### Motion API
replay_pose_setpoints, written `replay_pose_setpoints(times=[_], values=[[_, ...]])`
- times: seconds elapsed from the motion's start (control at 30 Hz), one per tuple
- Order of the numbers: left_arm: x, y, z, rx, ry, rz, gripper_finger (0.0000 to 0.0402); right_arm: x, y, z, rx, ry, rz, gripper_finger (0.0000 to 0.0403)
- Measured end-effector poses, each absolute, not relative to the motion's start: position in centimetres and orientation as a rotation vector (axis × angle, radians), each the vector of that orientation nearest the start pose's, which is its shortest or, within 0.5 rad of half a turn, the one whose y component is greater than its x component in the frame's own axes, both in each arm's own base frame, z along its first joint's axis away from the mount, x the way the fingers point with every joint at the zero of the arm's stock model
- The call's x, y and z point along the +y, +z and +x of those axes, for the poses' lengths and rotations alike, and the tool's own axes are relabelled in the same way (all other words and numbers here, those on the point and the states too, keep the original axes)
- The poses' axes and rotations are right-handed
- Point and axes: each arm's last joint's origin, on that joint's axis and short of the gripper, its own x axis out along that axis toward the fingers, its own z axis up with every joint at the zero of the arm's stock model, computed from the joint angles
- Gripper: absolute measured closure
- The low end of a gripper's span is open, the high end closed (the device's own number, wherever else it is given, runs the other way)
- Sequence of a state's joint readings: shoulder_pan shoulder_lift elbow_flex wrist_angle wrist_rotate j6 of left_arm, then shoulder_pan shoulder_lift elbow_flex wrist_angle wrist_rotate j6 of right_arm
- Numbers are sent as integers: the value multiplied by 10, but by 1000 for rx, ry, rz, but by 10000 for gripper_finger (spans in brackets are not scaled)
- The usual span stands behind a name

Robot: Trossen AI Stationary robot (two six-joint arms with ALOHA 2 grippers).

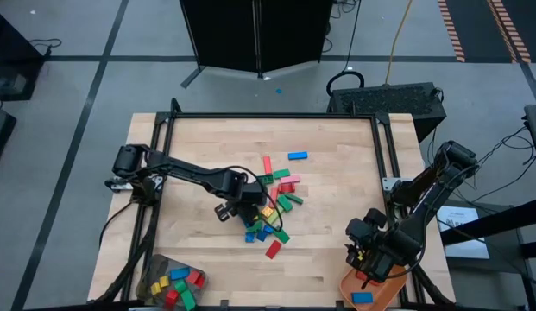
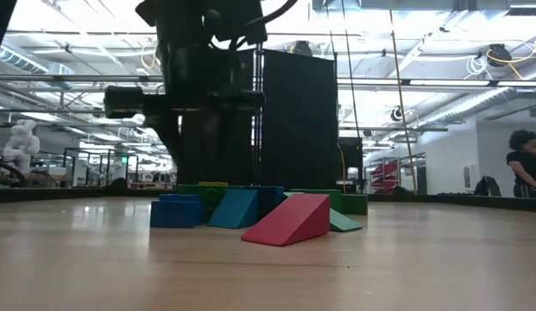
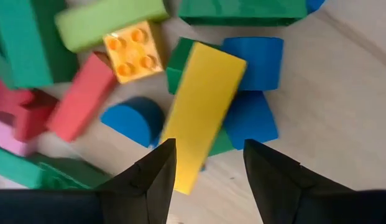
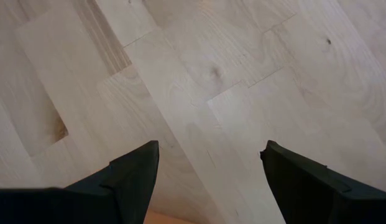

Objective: Sort blocks by size
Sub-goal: Put the yellow rectangular block into the orange bin

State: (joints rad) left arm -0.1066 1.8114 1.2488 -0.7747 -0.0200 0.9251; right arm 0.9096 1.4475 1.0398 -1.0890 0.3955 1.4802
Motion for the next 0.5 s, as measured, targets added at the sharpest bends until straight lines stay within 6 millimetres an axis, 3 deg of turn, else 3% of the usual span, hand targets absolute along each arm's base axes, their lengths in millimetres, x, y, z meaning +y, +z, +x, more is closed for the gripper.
replay_pose_setpoints(times=[0.2, 0.5], values=[[-33, 187, 345, 1170, -713, 955, 212, 185, 229, 158, 1125, -487, 370, 126], [-32, 168, 351, 1179, -807, 1034, 212, 185, 229, 158, 1125, -487, 370, 126]])
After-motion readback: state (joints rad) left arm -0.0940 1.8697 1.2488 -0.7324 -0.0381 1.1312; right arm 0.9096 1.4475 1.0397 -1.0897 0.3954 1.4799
